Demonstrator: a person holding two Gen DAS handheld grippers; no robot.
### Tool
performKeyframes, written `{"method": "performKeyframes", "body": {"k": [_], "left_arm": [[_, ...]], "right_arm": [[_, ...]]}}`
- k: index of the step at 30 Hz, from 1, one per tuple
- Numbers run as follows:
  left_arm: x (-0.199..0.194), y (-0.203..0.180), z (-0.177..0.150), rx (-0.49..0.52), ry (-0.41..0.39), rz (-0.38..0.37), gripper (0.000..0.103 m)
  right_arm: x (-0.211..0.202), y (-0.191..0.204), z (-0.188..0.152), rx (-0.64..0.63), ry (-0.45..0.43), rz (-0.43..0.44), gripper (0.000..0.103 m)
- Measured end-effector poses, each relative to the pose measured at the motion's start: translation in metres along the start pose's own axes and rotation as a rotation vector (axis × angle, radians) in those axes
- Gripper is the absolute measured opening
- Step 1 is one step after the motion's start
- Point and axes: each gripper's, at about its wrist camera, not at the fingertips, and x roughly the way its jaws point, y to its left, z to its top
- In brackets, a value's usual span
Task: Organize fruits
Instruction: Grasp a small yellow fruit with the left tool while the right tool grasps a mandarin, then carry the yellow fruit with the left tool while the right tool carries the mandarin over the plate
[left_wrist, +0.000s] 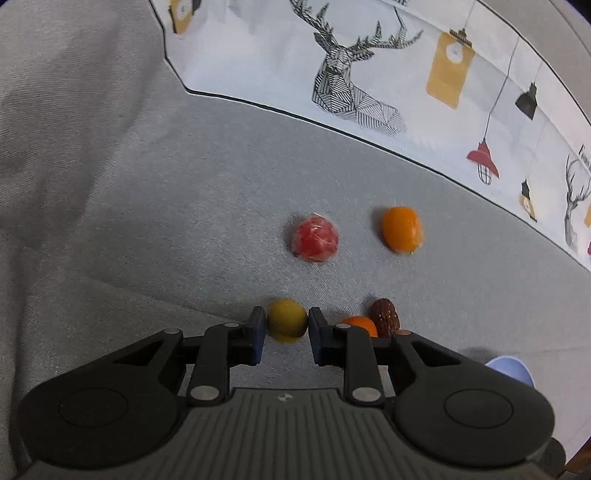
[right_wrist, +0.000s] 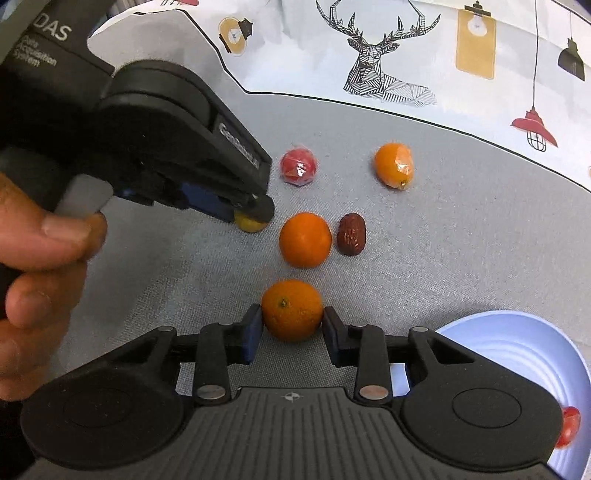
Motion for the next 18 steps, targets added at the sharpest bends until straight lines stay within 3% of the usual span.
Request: {"method": "performKeyframes", "body": {"k": [6,18], "left_arm": [[0.001,-0.005,0.0,0.02,-0.012,0.007,0.027],[-0.04,-0.009,-0.014,0.089,-0.129,-0.007,0.027]], "right_arm": [[-0.005,0.0,0.001,-0.006,-0.015,-0.002,0.037],[-0.06,-0.014,0.001,0.056,-0.194,0.003,0.037]]}}
